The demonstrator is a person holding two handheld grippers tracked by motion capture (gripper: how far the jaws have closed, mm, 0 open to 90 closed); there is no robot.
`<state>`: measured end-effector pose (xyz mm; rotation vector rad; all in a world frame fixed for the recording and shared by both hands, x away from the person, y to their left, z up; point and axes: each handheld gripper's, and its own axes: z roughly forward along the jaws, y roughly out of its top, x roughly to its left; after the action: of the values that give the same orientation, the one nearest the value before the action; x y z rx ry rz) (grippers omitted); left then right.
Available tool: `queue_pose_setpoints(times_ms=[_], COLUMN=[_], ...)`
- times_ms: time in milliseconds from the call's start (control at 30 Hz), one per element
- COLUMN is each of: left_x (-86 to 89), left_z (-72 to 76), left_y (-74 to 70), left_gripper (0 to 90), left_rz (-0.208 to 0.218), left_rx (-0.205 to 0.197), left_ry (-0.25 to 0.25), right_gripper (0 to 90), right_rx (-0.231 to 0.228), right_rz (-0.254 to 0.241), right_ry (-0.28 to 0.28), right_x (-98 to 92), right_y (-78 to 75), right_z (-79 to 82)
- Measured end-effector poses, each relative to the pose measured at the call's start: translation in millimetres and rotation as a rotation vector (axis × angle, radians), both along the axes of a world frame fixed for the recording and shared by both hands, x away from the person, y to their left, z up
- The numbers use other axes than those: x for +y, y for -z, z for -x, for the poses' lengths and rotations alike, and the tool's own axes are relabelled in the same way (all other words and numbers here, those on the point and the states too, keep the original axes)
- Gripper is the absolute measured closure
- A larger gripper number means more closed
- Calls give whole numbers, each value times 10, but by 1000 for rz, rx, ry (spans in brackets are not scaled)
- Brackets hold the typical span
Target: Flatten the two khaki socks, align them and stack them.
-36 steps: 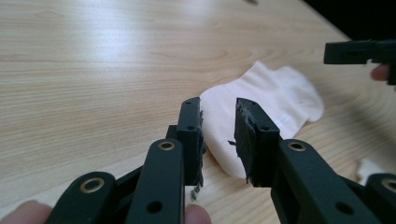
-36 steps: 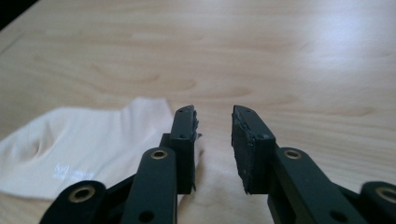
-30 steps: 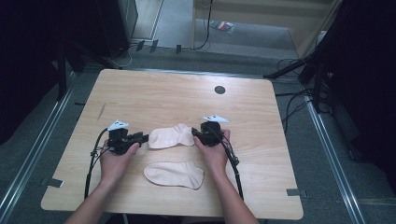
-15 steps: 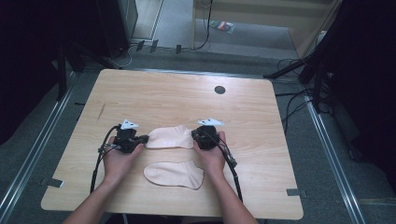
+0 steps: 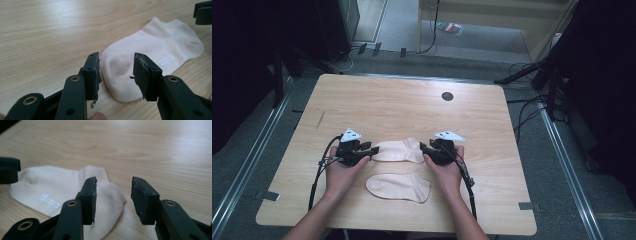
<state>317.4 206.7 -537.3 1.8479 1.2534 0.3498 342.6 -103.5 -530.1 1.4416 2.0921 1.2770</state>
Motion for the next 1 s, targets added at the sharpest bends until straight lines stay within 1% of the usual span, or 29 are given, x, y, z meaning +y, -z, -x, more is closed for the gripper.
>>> queue_pose_setpoints(times_ms=[33,67,100,167,200,233,267,333,400,433,500,533,567,667,733,800,833,867,900,933,1000], left_x=[27,27,88,114,114,99,80,75,60,57,55,49,48,49,30,20,-7,-7,-35,-48,-53], left_z=[4,4,8,5,5,-3,-10,-15,-30,-36,-46,-49,-51,-61,-67,-68,-65,-65,-62,-63,-63], left_y=[-3,-3,-7,3,3,23,34,37,45,47,51,55,57,78,93,95,97,97,102,107,110], left_gripper=[544,544,546,556,581,599,604,627,628,640,640,640,649,655,661,662,673,677,681,688,723], left_rz=[13,13,32,45,45,55,43,38,39,40,40,32,24,17,14,11,-5,-5,-19,-32,-31], left_rx=[-4,-4,-8,2,2,22,29,33,43,48,56,57,63,72,77,75,68,68,62,56,60], left_ry=[-11,-11,-24,-25,-25,-14,-14,-14,-22,-31,-43,-49,-49,-54,-56,-51,-52,-52,-38,-39,-34], right_gripper=[539,539,545,561,570,576,581,582,582,582,581,583,596,606,621,634,654,654,698,711,727], right_rx=[3,3,24,32,43,46,47,53,56,63,67,68,78,86,76,75,70,70,56,52,44], right_rz=[-16,-16,-53,-62,-67,-64,-64,-58,-52,-31,-23,-19,-14,-9,8,16,29,29,35,38,45], right_ry=[18,18,47,58,61,55,50,32,25,16,18,16,14,15,3,2,-2,-2,-17,-20,-25], right_x=[-40,-40,-125,-162,-164,-159,-142,-96,-68,-17,3,17,43,64,96,105,122,122,132,136,135], right_y=[-9,-9,-7,3,10,20,30,48,59,86,101,118,150,170,187,184,185,185,196,200,205], right_z=[-7,-7,-29,-41,-45,-50,-53,-62,-69,-91,-102,-116,-135,-137,-131,-128,-119,-119,-114,-108,-106])
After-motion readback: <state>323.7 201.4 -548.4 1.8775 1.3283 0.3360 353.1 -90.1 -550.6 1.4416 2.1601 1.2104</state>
